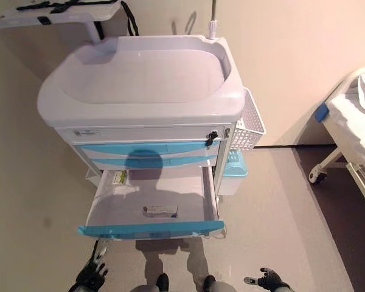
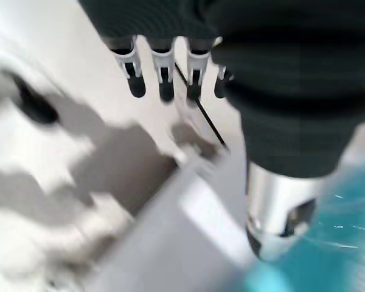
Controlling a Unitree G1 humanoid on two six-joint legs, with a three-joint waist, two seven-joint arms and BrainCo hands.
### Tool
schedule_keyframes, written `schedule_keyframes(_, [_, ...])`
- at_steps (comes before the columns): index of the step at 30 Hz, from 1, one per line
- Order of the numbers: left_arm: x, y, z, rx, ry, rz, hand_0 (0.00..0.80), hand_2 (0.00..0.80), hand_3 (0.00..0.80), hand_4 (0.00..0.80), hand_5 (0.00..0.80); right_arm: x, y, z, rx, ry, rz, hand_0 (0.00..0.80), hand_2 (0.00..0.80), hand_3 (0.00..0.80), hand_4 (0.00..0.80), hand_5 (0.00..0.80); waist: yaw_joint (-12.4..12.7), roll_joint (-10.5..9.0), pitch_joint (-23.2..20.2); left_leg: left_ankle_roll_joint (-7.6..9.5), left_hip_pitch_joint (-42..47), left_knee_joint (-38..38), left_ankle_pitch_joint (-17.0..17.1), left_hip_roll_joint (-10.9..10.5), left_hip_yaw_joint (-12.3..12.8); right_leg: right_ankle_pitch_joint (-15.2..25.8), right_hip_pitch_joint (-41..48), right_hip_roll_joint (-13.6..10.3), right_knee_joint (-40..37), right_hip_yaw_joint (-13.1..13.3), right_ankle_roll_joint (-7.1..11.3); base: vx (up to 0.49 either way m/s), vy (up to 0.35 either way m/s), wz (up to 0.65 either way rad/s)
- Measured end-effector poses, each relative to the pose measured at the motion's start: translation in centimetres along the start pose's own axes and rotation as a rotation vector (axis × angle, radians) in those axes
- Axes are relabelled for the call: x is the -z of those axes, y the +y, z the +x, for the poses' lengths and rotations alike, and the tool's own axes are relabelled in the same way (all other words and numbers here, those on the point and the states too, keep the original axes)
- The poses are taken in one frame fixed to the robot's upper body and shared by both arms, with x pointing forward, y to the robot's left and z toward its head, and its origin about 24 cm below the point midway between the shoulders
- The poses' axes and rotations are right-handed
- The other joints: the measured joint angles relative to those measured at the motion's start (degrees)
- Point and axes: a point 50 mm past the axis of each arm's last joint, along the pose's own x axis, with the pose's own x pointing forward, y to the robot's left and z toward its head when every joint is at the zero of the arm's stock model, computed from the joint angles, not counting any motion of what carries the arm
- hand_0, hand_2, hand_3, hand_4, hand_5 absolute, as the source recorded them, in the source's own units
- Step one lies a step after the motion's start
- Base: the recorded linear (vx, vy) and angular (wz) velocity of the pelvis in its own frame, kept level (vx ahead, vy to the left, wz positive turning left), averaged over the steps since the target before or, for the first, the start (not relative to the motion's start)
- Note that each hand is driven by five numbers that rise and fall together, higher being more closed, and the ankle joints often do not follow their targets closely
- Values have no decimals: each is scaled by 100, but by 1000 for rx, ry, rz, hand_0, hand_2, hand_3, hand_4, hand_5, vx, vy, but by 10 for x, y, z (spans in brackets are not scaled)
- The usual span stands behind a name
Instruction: Open the drawer and pick up the medicine
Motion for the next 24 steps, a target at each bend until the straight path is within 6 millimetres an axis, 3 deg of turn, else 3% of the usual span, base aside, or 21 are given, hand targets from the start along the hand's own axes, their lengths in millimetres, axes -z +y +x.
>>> schedule_keyframes(2, [14, 15, -2, -61, 62, 41, 0, 0, 0, 0, 0, 5, 0, -1, 5, 18, 21, 0, 0, 0, 0, 0, -5, -17, 37, 19, -40, -2, -6, -21, 31, 53, -14, -4, -90, 49, 40, -6, 36, -6])
schedule_keyframes(8, [34, 44, -10, -171, 161, 72, 0, 0, 0, 0, 0, 3, -1, 0, 12, 8, 28, 0, 0, 0, 0, 0, -12, -61, 220, 84, -60, -4, -42, -47, 155, 193, 17, -8, -275, 156, 73, 12, 27, -11])
schedule_keyframes(13, [32, 53, -12, -177, 183, 225, 0, 0, 0, 0, 0, 1, -2, 0, 19, -5, 53, 0, 0, 0, 0, 0, -41, -52, 298, 116, -63, -27, -53, -70, 180, 297, 61, -14, -402, 196, 98, 1, 14, -2])
schedule_keyframes(16, [27, 58, -11, -182, 193, 344, 0, 0, 0, 0, 0, -20, -9, 2, 61, -81, 127, 0, 0, 0, 0, 0, -120, -76, 376, 129, -72, -36, -52, -78, 215, 341, 53, -16, -498, 221, 123, -58, 14, -6])
schedule_keyframes(19, [16, 48, -6, -126, 170, 556, 0, 0, 0, 0, 0, -53, -21, 0, 94, -226, 158, 0, 0, 0, 0, 0, -148, -127, 479, 154, -242, -22, -32, -85, 306, 456, -112, -11, -538, 274, 126, -75, 19, -16])
schedule_keyframes(22, [4, 30, 2, -73, 123, 754, 0, 0, 0, 0, 0, -104, -48, -17, 160, -486, 161, 0, 0, 0, 0, 0, -278, -216, 679, 208, -376, -14, 7, -124, 345, 618, -196, -35, -645, 304, 160, -42, 25, -9])
schedule_keyframes(24, [1, 26, 3, -63, 114, 824, 0, 0, 0, 0, 0, -127, -57, -31, 185, -621, 213, 0, 0, 0, 0, 0, -324, -289, 733, 213, -359, -32, 8, -123, 440, 675, -206, -34, -692, 374, 172, -17, 18, -22])
